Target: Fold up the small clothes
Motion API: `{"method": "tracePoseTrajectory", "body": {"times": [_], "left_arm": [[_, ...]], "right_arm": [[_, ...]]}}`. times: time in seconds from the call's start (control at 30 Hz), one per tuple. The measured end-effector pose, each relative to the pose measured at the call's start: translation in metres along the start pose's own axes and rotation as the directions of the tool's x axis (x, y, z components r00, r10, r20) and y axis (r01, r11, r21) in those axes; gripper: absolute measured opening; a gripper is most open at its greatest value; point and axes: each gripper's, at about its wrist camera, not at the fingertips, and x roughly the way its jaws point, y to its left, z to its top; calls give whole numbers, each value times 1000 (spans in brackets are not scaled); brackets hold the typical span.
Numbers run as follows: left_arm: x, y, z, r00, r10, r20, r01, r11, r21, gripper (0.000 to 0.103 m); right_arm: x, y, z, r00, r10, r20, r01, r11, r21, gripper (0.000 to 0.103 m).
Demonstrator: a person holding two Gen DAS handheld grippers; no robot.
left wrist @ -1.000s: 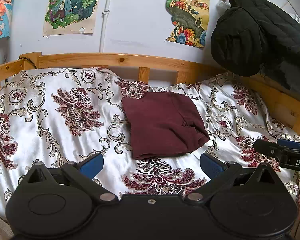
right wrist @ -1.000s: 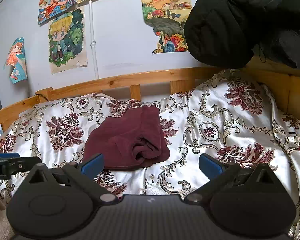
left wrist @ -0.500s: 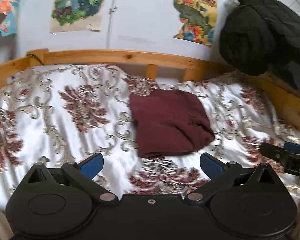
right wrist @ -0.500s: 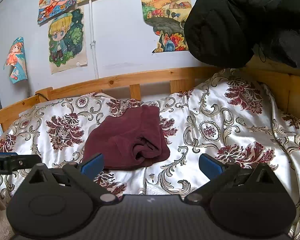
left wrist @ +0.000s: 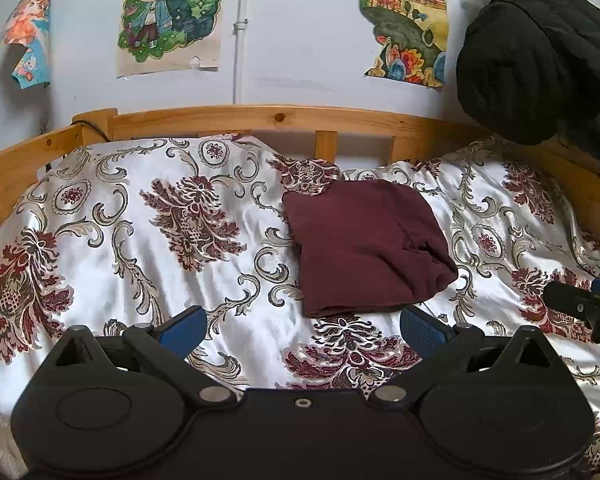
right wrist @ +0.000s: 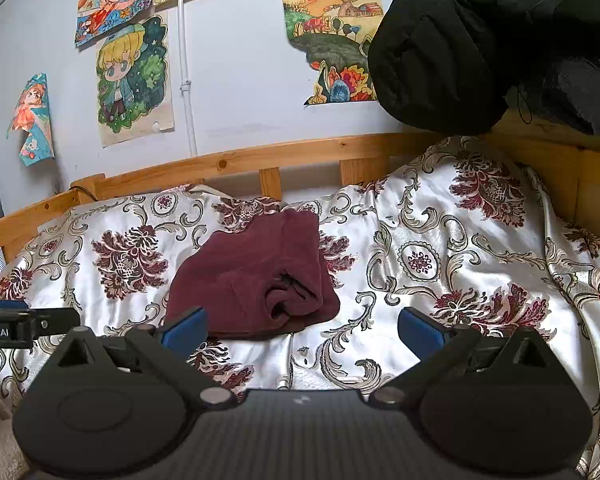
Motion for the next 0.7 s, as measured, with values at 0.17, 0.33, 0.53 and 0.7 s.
{"method": "tracePoseTrajectory", "body": {"times": [0.17,0.33,0.53,0.7], "left_arm": [[0,-1,0,1000,7,-3,-7,1000,4,102],[2,0,0,1000,12,-7,-12,1000,5,102],[2,0,0,1000,15,-8,-15,1000,6,102],[3,-1,0,1000,16,-9,-16,1000,8,102]], "right_arm": [[0,0,0,1000,0,-1,0,1000,0,103],[1,0,0,1000,-1,-2,1,1000,0,103],[0,0,0,1000,-1,-2,1,1000,0,103],[1,-1,-2,1000,-1,-2,1,1000,1,103]]}}
